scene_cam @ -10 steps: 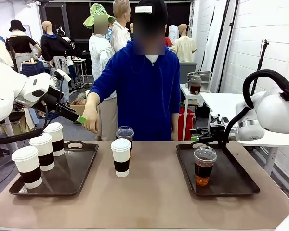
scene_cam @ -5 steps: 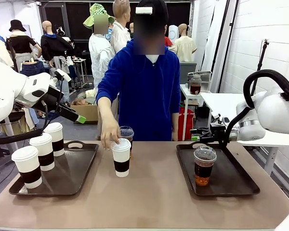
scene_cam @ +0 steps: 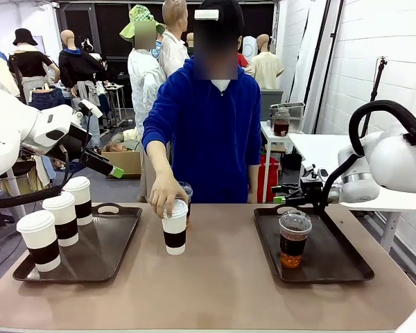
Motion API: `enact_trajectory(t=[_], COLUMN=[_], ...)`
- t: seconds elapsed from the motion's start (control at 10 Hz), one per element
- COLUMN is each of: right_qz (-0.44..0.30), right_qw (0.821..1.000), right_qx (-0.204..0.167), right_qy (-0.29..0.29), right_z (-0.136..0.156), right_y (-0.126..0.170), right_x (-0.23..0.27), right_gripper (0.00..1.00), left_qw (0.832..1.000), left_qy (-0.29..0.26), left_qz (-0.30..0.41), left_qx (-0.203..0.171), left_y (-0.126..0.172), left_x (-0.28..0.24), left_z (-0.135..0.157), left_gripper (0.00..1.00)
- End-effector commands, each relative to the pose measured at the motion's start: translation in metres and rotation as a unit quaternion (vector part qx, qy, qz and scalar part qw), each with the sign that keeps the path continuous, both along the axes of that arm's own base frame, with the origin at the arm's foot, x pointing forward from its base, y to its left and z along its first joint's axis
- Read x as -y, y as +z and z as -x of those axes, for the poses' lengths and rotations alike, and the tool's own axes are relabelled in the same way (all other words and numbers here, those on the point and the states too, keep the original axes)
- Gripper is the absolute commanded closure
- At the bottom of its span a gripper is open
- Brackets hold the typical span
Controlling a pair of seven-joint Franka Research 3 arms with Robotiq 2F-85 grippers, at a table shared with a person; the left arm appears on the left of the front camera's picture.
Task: Distribute the coffee onto the tray.
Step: Pick up another iced Americano from the middle of the table and place it on the right Handle tray.
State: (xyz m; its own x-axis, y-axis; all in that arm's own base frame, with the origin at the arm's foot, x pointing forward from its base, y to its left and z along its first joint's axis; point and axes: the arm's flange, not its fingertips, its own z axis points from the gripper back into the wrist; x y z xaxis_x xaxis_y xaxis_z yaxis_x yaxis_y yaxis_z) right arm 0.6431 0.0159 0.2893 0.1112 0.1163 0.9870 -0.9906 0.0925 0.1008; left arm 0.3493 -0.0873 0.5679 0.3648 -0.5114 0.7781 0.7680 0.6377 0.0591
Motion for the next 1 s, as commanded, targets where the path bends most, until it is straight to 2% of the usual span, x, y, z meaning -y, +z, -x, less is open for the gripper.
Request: enact_trajectory(t=[0.0, 0.9], right_qz=[0.001, -0.009], right_qw=[1.0, 1.0], right_qx=[0.004, 0.002], right_qy=[-0.005, 0.03], right_z=[-0.006, -0.016], right_y=[0.003, -0.004], right_x=[-0.032, -0.16], right_gripper=[0.0, 0.0], left_qw=[1.0, 1.0], left_qy=[-0.001, -0.001], left_qz=[0.004, 0.004], left_qx=[-0.001, -0.001], left_y=[0.0, 0.0], left_x=[-0.002, -0.002], left_z=[-0.001, -0.001], left_gripper=[0.0, 0.0])
